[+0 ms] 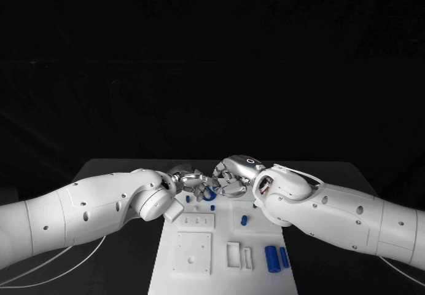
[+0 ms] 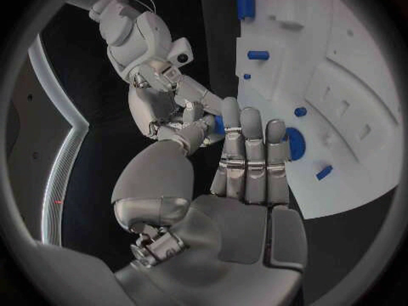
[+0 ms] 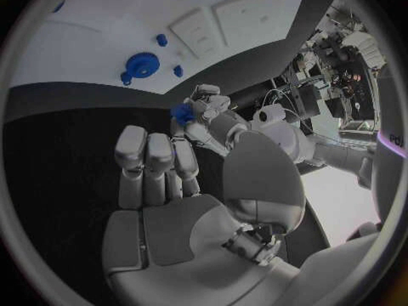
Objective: Assemble the parts on the task board
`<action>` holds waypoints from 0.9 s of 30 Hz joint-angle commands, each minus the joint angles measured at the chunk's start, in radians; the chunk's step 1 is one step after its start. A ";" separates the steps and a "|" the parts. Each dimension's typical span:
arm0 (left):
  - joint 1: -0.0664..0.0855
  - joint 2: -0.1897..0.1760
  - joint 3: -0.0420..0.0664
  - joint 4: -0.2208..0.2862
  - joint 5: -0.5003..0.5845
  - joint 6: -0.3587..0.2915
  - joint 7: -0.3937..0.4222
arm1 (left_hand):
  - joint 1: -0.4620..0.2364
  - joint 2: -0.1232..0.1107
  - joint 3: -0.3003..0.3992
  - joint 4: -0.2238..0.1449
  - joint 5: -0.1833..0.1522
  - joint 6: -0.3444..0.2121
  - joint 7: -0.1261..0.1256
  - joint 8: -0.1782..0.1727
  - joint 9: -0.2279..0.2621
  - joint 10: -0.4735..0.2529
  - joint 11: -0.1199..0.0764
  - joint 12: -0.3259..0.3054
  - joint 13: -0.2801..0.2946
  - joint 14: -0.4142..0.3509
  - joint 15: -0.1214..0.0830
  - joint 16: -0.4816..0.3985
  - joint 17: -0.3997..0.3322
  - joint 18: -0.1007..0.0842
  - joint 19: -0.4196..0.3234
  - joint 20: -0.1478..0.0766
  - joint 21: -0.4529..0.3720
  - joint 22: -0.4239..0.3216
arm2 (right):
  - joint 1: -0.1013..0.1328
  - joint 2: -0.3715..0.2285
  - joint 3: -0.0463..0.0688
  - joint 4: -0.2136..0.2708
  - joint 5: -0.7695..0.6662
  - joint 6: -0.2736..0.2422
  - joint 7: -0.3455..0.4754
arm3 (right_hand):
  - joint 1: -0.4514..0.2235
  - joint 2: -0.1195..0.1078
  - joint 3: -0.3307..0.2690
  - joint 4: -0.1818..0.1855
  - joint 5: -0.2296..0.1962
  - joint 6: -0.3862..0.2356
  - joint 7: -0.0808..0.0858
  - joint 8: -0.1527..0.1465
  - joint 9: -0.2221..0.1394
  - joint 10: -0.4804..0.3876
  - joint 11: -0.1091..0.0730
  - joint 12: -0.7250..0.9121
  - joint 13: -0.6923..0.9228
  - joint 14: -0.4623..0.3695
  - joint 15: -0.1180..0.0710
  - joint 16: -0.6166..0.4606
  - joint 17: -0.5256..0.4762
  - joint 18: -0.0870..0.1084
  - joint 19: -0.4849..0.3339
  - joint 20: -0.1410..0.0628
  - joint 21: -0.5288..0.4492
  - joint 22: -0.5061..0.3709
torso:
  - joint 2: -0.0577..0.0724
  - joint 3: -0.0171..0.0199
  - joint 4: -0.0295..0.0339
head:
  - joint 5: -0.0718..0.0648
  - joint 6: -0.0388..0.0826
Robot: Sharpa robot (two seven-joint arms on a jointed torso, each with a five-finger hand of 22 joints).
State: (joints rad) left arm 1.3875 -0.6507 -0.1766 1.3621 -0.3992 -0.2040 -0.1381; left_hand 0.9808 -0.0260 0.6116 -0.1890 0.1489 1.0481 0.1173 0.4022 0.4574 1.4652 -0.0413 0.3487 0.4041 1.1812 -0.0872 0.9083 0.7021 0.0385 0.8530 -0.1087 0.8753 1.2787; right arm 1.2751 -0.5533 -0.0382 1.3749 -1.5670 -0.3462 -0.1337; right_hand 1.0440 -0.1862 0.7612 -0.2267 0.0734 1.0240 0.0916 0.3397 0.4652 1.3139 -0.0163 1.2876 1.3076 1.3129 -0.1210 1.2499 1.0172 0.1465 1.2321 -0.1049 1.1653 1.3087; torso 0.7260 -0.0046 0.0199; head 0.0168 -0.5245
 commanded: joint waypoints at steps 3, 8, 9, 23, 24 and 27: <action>0.001 0.001 0.001 0.002 -0.015 0.008 -0.001 | -0.013 -0.010 0.003 -0.012 0.045 0.080 -0.069 0.003 0.079 0.011 -0.010 0.025 0.022 0.002 -0.012 0.035 0.007 0.000 0.008 -0.080 0.024 0.005 | 0.000 -0.003 -0.001 -0.008 -0.005 0.000 -0.006 | 0.005 -0.014 0.000 0.013 -0.001 0.000 0.002 -0.001 0.001 -0.008 -0.001 -0.012 0.105 -0.002 -0.004 -0.008 0.002 0.115 0.003 -0.008 0.002 0.011 | 0.000 0.0000 0.0001 | 0.000 0.000; 0.001 -0.001 0.001 0.000 -0.022 0.018 -0.006 | -0.017 -0.019 0.002 -0.018 0.086 0.093 -0.076 0.007 0.098 0.014 -0.018 0.050 0.041 0.007 -0.021 0.062 0.009 0.000 0.014 -0.090 0.043 0.006 | -0.001 -0.003 -0.001 -0.017 -0.002 -0.010 -0.003 | 0.003 -0.028 -0.001 0.022 -0.008 -0.007 0.005 -0.006 0.001 -0.020 0.001 -0.025 0.098 -0.003 -0.003 -0.011 0.002 0.115 0.003 -0.009 0.000 0.010 | 0.000 -0.0002 -0.0004 | 0.000 0.000; 0.001 -0.001 0.001 0.001 -0.022 0.019 -0.008 | -0.017 -0.019 0.002 -0.018 0.087 0.094 -0.076 0.007 0.099 0.014 -0.018 0.052 0.042 0.006 -0.021 0.063 0.009 0.000 0.014 -0.090 0.044 0.006 | -0.001 -0.004 -0.001 -0.019 -0.002 -0.009 -0.003 | 0.003 -0.028 -0.001 0.022 -0.008 -0.007 0.005 -0.006 0.001 -0.020 0.001 -0.025 0.098 -0.003 -0.003 -0.011 0.002 0.115 0.003 -0.009 0.000 0.010 | -0.001 -0.0003 -0.0002 | 0.000 -0.001; 0.001 -0.007 0.001 -0.006 -0.050 0.016 -0.017 | -0.019 -0.030 0.004 -0.029 0.153 0.108 -0.084 0.006 0.134 0.007 -0.027 0.101 0.076 0.009 -0.035 0.106 0.007 -0.001 0.018 -0.105 0.075 0.006 | -0.002 -0.029 -0.004 -0.013 0.037 -0.045 0.025 | -0.012 -0.068 -0.027 0.049 -0.008 -0.052 0.019 -0.031 -0.006 -0.071 0.014 -0.079 0.070 -0.006 0.009 -0.023 0.000 0.115 -0.002 -0.010 -0.012 0.007 | 0.000 0.0003 -0.0004 | 0.001 -0.001; 0.001 -0.007 0.001 -0.008 -0.053 0.016 -0.018 | -0.019 -0.031 0.004 -0.030 0.153 0.108 -0.084 0.006 0.135 0.007 -0.027 0.102 0.077 0.009 -0.035 0.107 0.007 -0.001 0.018 -0.105 0.076 0.006 | -0.002 -0.036 -0.004 -0.008 0.041 -0.049 0.029 | -0.018 -0.073 -0.038 0.052 -0.004 -0.062 0.022 -0.036 -0.008 -0.082 0.017 -0.091 0.064 -0.008 0.013 -0.025 0.000 0.115 -0.004 -0.011 -0.014 0.006 | 0.000 0.0005 0.0001 | 0.002 -0.002; 0.001 -0.010 0.001 -0.015 -0.078 0.018 -0.025 | -0.019 -0.031 0.004 -0.030 0.154 0.108 -0.084 0.006 0.136 0.006 -0.027 0.103 0.078 0.009 -0.036 0.108 0.007 -0.001 0.018 -0.105 0.077 0.006 | -0.004 -0.056 -0.004 0.004 0.050 -0.060 0.037 | -0.023 -0.077 -0.063 0.055 0.008 -0.074 0.027 -0.042 -0.009 -0.109 0.023 -0.117 0.051 -0.011 0.017 -0.031 -0.001 0.115 -0.010 -0.011 -0.020 0.005 | 0.000 0.0005 0.0008 | 0.004 -0.002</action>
State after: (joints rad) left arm 1.3878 -0.6604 -0.1767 1.3493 -0.4419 -0.1999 -0.1566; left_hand 0.9495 -0.0573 0.6141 -0.2136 0.2982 1.0735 0.1104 0.4101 0.5735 1.4666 -0.0613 0.4487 0.4814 1.1919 -0.1164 1.0109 0.7099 0.0385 0.8707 -0.1125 0.9469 1.2856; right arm 1.2730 -0.6058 -0.0426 1.3743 -1.5384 -0.3781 -0.1204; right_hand 1.0211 -0.2534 0.7012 -0.1718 0.0796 0.9535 0.1189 0.3010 0.4566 1.2279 -0.0098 1.1748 1.3076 1.3036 -0.1116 1.2217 1.0169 0.1459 1.2278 -0.1161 1.1478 1.3087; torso 0.7257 -0.0041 0.0198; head 0.0190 -0.5260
